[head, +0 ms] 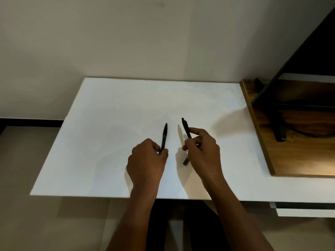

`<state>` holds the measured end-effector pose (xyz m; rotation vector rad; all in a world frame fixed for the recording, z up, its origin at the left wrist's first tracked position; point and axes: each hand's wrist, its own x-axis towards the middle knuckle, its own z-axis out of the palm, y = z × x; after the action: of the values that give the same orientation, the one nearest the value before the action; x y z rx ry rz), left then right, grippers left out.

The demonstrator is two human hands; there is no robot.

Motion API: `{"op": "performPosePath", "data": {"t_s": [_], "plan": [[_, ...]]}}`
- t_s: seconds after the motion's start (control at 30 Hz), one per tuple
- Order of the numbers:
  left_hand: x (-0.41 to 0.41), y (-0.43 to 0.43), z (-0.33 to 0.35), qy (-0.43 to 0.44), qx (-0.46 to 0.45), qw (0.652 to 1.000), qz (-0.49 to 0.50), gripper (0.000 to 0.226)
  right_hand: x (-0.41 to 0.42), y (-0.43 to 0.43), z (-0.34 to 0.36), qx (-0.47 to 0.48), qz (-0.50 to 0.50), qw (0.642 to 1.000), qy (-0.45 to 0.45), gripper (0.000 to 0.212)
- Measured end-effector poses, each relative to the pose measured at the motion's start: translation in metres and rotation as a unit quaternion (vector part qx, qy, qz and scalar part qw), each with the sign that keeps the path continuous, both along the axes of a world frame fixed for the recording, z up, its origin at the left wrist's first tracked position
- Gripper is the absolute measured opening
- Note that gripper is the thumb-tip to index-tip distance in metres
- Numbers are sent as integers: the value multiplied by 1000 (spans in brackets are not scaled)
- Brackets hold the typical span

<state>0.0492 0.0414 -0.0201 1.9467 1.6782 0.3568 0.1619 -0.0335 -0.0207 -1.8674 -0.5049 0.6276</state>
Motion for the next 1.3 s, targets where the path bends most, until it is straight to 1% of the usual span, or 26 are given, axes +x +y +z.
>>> {"op": "performPosePath", "data": {"t_s": [0.03, 0.07, 0.13, 0.17, 0.27, 0.37, 0.47, 0.57, 0.7, 0.83, 0.97, 1.07, 1.13, 1.17, 1.23, 1.3], "plan": [[0, 0, 1, -2, -7, 1000, 9, 19, -1, 1, -1, -1, 11, 1000, -6, 27], [0, 1, 2, -7, -15, 1000, 16, 17, -3, 2, -1, -7, 14, 1000, -19, 25], [-2, 3, 3, -35, -39, 998, 28, 14, -8, 6, -2, -37, 6, 997, -71, 12], [-3, 4, 4, -59, -53, 996, 35, 14, -10, 8, -3, -58, 1, 992, -110, 11], [-7, 9, 6, -150, -89, 983, 63, 16, -20, 12, -2, -128, -3, 967, -220, 22], [-9, 12, 6, -221, -118, 964, 91, 16, -29, 16, -4, -160, -5, 946, -281, 26], [-9, 12, 6, -259, -137, 949, 114, 15, -37, 20, -8, -199, 15, 919, -339, 30], [-9, 12, 8, -278, -140, 944, 112, 14, -43, 21, -10, -242, 35, 899, -363, 30], [-10, 12, 8, -292, -144, 940, 99, 13, -46, 22, -12, -260, 45, 896, -357, 27], [-10, 12, 9, -303, -154, 937, 84, 12, -41, 21, -13, -236, 50, 916, -319, 29], [-11, 12, 9, -328, -186, 923, 70, 13, -30, 17, -4, -136, 2, 956, -260, 23], [-13, 12, 10, -371, -229, 899, 36, 11, -10, 10, 8, -28, -30, 990, -134, 14], [-13, 12, 8, -377, -252, 891, -10, 11, 4, 2, 16, 17, -27, 999, -35, 8], [-12, 12, 7, -366, -260, 893, -38, 12, 10, -2, 19, 35, -18, 999, 24, 9], [-9, 10, 6, -339, -269, 898, -84, 13, 21, -7, 23, 69, 1, 988, 135, 20], [-6, 8, 6, -332, -267, 899, -101, 15, 29, -10, 25, 95, 7, 979, 182, 25]]}}
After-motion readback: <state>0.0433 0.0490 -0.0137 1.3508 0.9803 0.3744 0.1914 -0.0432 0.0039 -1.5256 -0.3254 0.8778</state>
